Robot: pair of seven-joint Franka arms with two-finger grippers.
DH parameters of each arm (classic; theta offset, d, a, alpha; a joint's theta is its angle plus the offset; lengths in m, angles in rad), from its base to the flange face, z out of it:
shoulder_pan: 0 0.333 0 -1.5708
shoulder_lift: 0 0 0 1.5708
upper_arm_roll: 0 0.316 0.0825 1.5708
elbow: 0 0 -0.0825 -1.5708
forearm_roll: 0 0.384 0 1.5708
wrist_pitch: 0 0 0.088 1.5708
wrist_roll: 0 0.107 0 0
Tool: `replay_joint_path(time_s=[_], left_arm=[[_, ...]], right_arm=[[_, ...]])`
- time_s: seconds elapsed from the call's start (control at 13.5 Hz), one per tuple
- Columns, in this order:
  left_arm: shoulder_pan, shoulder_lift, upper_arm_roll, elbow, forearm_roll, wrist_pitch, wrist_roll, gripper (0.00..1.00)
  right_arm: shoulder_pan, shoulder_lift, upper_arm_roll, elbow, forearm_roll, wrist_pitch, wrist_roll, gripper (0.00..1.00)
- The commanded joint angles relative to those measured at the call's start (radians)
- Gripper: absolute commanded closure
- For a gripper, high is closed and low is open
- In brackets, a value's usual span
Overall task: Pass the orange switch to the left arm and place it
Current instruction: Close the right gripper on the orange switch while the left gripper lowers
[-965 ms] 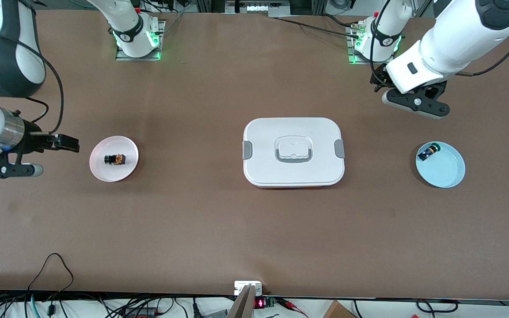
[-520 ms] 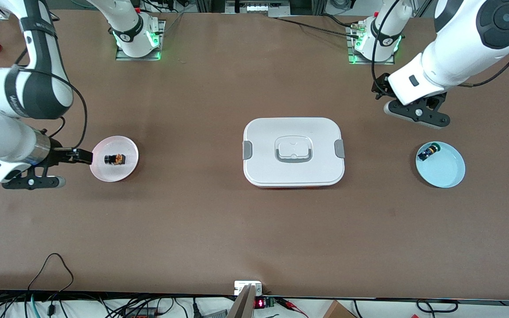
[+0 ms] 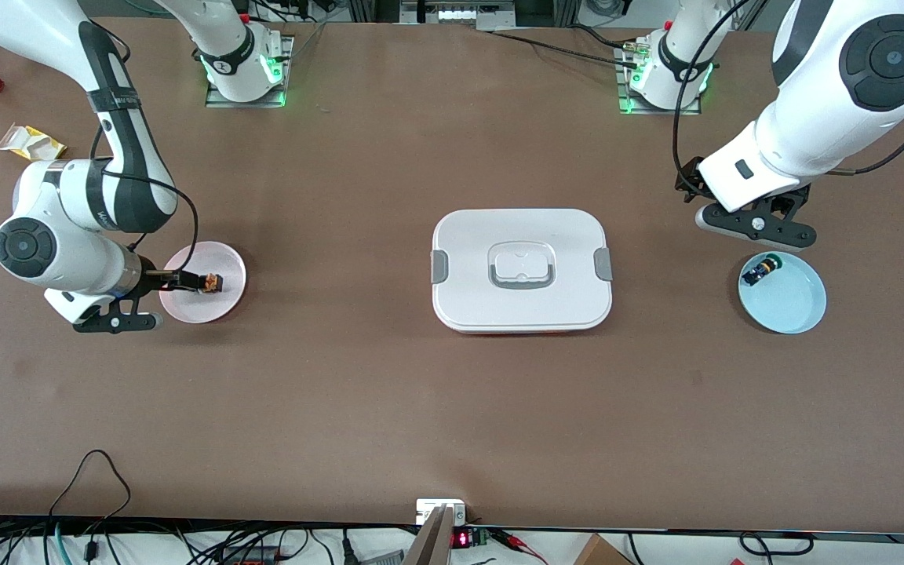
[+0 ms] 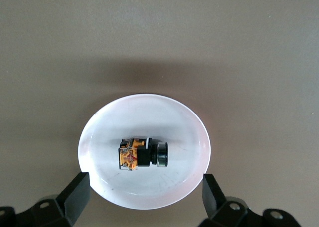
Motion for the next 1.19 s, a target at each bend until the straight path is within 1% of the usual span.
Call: replay_joint_path(time_s=[0.0, 0.07, 0.22, 0.45, 0.59, 0.82, 0.96, 1.11], left_arm=[[0.004, 0.005, -0.011, 0.039, 0.024, -0.015, 0.018, 0.0], [0.006, 0.002, -0.011, 0.051, 0.019, -0.017, 0.018, 0.0], [0.006, -0.002, -0.008, 0.063, 0.015, -0.041, 0.016, 0.0], [0.012, -0.016, -0.001, 0.068, 0.016, -0.045, 0.013, 0.0], [0.029, -0.018, -0.001, 0.089, 0.022, -0.052, 0.01, 0.0], [0.035, -0.021, -0.001, 0.091, 0.022, -0.058, 0.013, 0.0], [0.036, -0.016, -0.001, 0.091, 0.019, -0.057, 0.012, 0.0], [0.037, -0.007, -0.002, 0.091, 0.013, -0.036, 0.012, 0.0]], right_arm=[[-0.006, -0.036, 0.001, -0.105, -0.022, 0.136, 0.007, 0.0], [-0.013, -0.034, 0.001, -0.142, -0.022, 0.188, 0.008, 0.0], [-0.009, -0.028, 0.003, -0.191, -0.022, 0.206, 0.013, 0.0], [-0.004, -0.007, 0.003, -0.194, -0.022, 0.207, 0.016, 0.0], [-0.004, 0.002, 0.003, -0.194, -0.02, 0.209, 0.018, 0.0], [-0.004, 0.029, 0.003, -0.196, -0.017, 0.241, 0.019, 0.0], [0.0, 0.042, 0.003, -0.194, -0.01, 0.246, 0.065, 0.0], [0.016, 0.055, 0.003, -0.196, -0.011, 0.278, 0.087, 0.0]])
